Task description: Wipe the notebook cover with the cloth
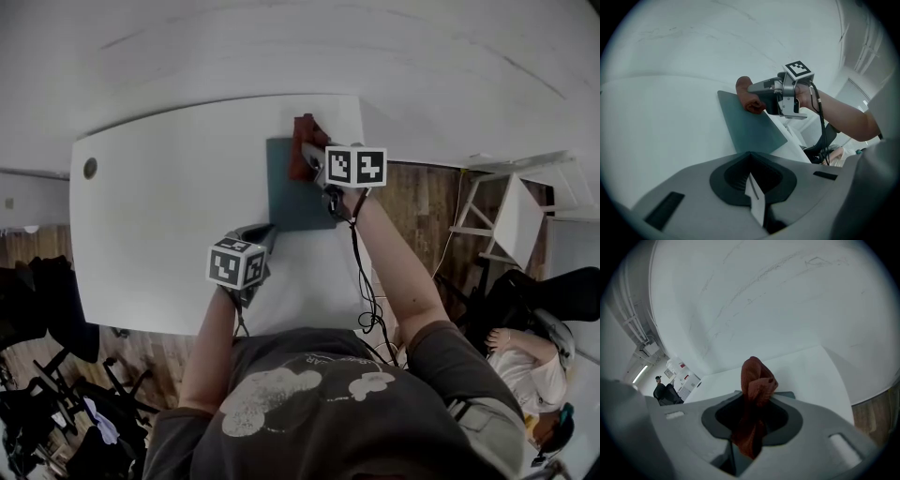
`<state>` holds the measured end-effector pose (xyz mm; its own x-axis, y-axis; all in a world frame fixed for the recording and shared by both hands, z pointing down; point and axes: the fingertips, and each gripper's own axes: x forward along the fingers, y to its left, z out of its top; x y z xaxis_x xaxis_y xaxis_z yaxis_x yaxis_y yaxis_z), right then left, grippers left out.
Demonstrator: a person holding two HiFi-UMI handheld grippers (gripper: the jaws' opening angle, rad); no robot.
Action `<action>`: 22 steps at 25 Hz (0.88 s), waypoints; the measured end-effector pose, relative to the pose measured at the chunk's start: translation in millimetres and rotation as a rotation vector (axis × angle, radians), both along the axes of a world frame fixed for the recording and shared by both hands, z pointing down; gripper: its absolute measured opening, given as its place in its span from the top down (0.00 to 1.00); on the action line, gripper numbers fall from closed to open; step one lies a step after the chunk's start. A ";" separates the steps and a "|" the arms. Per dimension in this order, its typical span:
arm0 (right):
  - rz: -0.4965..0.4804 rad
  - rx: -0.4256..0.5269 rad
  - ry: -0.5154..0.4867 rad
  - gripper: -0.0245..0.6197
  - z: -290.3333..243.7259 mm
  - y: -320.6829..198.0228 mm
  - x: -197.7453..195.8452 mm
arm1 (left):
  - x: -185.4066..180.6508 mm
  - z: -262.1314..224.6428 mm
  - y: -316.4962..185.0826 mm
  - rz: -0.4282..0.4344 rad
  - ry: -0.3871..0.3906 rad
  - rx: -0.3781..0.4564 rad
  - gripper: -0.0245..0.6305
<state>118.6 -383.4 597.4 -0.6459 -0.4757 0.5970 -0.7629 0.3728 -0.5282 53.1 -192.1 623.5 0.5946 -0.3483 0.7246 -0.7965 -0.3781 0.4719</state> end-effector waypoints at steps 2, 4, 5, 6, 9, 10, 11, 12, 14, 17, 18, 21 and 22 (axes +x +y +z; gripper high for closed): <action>0.009 -0.002 0.002 0.79 -0.2 0.2 5.6 | 0.2 -0.1 0.2 0.001 -0.002 0.000 0.96; 0.016 -0.003 0.006 0.79 0.2 -0.3 9.7 | 0.3 0.0 0.0 -0.001 -0.003 0.000 0.96; 0.020 -0.004 0.009 0.79 0.3 -0.5 11.1 | 0.0 0.0 -0.2 -0.003 -0.004 0.001 0.96; 0.024 -0.004 0.012 0.79 0.2 -0.6 12.3 | -0.2 0.0 -0.3 -0.004 -0.005 0.002 0.96; 0.044 -0.003 0.016 0.79 -0.1 0.1 19.0 | -0.1 -0.1 -0.6 -0.005 -0.007 0.002 0.96; 0.053 -0.006 0.013 0.79 -0.1 0.9 22.2 | 0.0 -0.1 -0.4 -0.005 -0.008 0.002 0.96; 0.062 -0.010 0.008 0.79 -0.2 1.8 25.7 | 0.0 -0.2 0.1 -0.003 -0.010 0.002 0.96; 0.071 -0.014 0.004 0.79 -0.2 2.7 29.4 | -0.1 -0.4 0.4 -0.002 -0.011 0.002 0.96; 0.084 -0.017 0.002 0.79 -0.2 3.9 37.3 | -0.2 -0.8 0.6 -0.002 -0.013 0.004 0.96; 0.104 -0.015 0.008 0.79 0.3 5.2 50.2 | 0.5 -0.8 0.7 -0.005 -0.013 0.006 0.96; 0.112 -0.015 0.010 0.79 0.5 5.9 54.3 | 0.7 -0.9 0.9 -0.007 -0.013 0.006 0.96; 0.132 -0.020 0.015 0.79 1.1 8.2 64.4 | 1.2 -1.5 1.4 -0.012 -0.011 0.005 0.96; 0.136 -0.020 0.018 0.79 1.3 8.7 66.6 | 1.1 -1.6 1.4 -0.014 -0.008 0.005 0.96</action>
